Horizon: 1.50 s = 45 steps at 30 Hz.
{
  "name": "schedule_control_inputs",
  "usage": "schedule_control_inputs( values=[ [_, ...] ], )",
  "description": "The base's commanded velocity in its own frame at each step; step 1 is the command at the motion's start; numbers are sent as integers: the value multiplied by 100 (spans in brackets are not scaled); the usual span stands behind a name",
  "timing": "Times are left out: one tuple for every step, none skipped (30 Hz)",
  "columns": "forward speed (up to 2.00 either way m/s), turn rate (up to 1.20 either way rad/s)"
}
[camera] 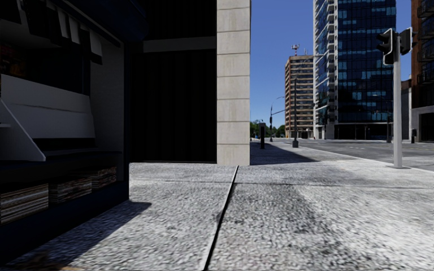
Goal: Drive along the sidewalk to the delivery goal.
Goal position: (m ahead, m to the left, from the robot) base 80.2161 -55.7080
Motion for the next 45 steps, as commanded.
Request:
schedule_control_inputs(
  values=[
    [100,-120],
    [100,-120],
    [100,-120],
    [100,-120],
    [100,-120],
    [100,-120],
    [100,-120],
    [100,-120],
    [100,-120],
    [100,-120],
    [100,-120],
    [100,-120],
    [100,-120],
    [100,-12],
    [100,-1],
    [100,-1],
    [100,0],
    [100,0],
    [100,0],
    [100,0],
    [100,0],
    [100,0],
    [100,0],
    [100,0],
    [100,0],
    [100,0],
    [100,0],
    [100,0],
    [100,0],
    [100,0],
    [100,0],
    [100,0],
    [100,0],
    [100,0],
    [100,0],
    [100,0],
    [100,0],
    [100,0],
    [100,0],
    [100,0],
    [113,0],
    [124,0],
    [124,0],
    [131,0],
    [138,0]
  ],
)
